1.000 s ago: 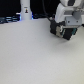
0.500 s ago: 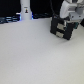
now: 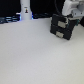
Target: Open the kcup holder, insert the kcup into the holder, and close the kcup holder
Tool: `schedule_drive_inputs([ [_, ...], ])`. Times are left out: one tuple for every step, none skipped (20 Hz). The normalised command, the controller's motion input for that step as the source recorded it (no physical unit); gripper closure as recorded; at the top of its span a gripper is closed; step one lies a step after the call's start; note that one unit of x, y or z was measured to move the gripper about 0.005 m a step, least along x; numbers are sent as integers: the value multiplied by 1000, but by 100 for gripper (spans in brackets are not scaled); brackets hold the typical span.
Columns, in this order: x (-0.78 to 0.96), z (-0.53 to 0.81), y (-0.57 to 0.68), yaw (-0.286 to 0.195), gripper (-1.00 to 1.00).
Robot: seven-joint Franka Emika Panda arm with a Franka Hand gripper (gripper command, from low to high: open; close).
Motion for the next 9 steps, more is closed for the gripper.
schedule_drive_inputs([
  [101,784,337,-8,-100],
  [-11,230,89,-16,-100],
  [8,12,9,3,-100],
  [160,244,44,-32,-100],
  [13,5,-7,2,-100],
  [7,0,-10,2,-100],
  [4,0,-8,1,-100],
  [4,-1,-11,3,-100],
  [1,-1,-9,3,-100],
])
